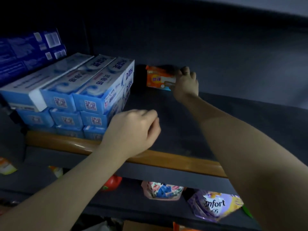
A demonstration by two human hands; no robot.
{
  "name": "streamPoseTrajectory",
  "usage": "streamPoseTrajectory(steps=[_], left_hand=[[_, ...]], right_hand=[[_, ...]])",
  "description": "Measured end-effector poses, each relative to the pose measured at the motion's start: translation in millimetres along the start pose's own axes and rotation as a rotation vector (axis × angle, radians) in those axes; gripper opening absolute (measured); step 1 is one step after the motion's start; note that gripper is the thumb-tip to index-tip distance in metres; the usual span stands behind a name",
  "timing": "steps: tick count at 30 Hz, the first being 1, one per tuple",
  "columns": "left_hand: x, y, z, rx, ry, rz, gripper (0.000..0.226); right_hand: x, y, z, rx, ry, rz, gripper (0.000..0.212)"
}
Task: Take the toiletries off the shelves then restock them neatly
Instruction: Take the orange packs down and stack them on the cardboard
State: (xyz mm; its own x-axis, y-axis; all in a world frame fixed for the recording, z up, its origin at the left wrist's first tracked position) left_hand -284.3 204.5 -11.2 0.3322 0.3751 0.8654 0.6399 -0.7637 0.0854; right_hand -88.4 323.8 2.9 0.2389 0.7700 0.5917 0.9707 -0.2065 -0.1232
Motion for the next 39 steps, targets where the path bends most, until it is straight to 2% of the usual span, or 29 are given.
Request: streamPoseTrajectory(steps=[3,7,12,17,19,21,25,32,34,36,39], left_hand=[[0.2,-0.7,0.8,-0.017,-0.003,0.010,0.028],[0.2,-0.7,-2.4,-0.036,0.008,0.025,0.027],[-0.1,1.8,-7.0,-0.044,0.057,-0.017,0.024],[0.2,2.6,-9.5,0.027,-0.020,-0.099,0.045],[0.7,6.7,-17.4,0.041,-0.078,-0.125,0.059],[2.0,18.8,-30.4,-0.064,-0.135,-0.173,0.067],[8.3,40.5,-67.3,-0.443,-0.201,-0.403,0.075],[12.5,59.3,-108.0,-0.509,-0.209,-0.297,0.052],[5.8,59.8,-109.4,-0.542,-0.228,-0.350,0.053],[-4.7,54.8,-106.9,-0.592,-0.272,-0.451,0.051],[-20.2,46.8,-96.7,-0.631,-0.305,-0.415,0.041]], right_hand=[[-0.9,-4.7,-0.3,-0.077,0.098,0.021,0.043],[-21.3,2.5,-5.2,0.017,-0.035,0.005,0.042],[-50.8,11.1,-43.1,0.095,-0.147,-0.065,0.038],[-102.2,18.7,-97.3,0.280,-0.256,0.026,0.045],[-120.4,20.3,-119.2,0.339,-0.240,0.021,0.043],[-136.9,23.9,-140.1,0.400,-0.198,0.038,0.042],[-170.8,30.8,-174.7,0.583,-0.222,0.163,0.041],[-213.0,19.4,-210.4,1.053,-0.444,0.503,0.035],[-224.4,17.8,-212.9,1.120,-0.419,0.623,0.034],[-232.8,17.6,-217.4,1.052,-0.326,0.673,0.033],[-241.8,15.7,-228.7,0.683,-0.098,0.389,0.034]])
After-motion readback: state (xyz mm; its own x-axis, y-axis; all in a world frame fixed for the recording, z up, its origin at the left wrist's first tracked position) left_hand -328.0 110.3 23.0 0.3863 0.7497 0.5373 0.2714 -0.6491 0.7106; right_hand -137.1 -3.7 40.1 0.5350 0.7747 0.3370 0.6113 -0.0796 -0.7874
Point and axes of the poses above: each hand's wrist, its own x-axis towards the middle knuckle, its own z-axis out of the palm, y = z × x, the point moved 2 cm from there along x, towards the middle knuckle, and after that the axes turned 15 degrees about y, right-handed, at the moved point
